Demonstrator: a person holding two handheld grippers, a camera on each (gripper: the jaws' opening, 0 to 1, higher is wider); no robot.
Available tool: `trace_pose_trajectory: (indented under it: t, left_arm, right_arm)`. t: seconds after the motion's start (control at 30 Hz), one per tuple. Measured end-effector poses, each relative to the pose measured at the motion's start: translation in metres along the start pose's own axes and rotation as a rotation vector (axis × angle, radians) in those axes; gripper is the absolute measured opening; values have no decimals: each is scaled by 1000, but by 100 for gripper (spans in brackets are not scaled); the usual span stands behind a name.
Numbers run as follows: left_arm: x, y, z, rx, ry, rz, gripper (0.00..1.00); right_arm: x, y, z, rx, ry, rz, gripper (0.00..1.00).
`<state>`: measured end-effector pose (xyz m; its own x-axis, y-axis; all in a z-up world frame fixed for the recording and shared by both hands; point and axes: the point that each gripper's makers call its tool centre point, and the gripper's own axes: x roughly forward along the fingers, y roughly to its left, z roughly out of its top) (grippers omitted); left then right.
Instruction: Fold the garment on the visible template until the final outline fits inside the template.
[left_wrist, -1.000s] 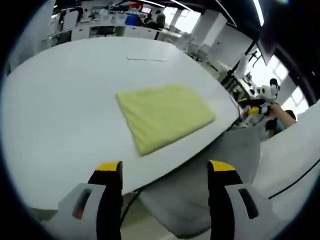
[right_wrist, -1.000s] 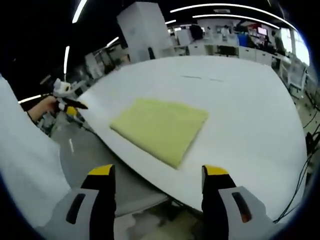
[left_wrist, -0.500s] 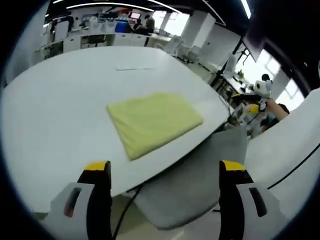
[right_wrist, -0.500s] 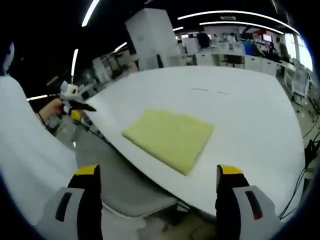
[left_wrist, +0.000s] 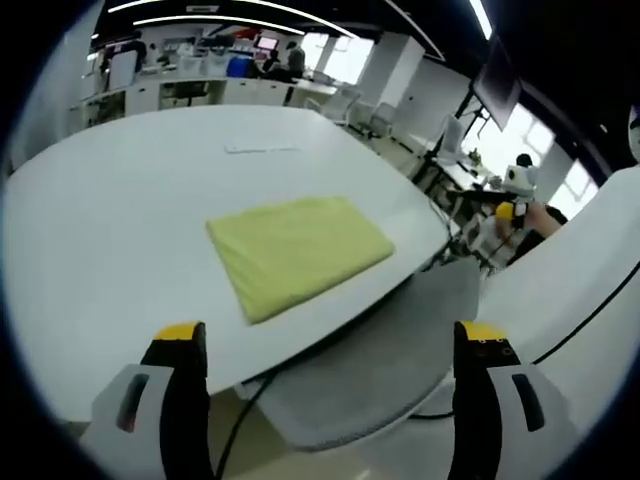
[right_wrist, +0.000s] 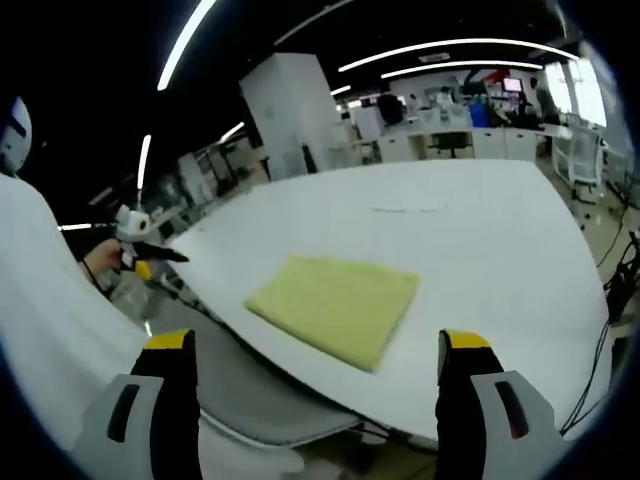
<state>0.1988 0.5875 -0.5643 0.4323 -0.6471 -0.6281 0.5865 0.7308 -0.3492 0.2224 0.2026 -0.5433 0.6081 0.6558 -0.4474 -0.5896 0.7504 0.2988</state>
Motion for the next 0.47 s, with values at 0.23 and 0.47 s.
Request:
trace_pose_trajectory:
  t: [0.23,0.47]
  left_arm:
    - [4,1,-4,-2,18,6,100]
    - [6,1,0,4,21,5,100]
  right_arm:
    - [5,-5,-13,-4,53,0,100]
    - [8,-5,-17,7,62,5,100]
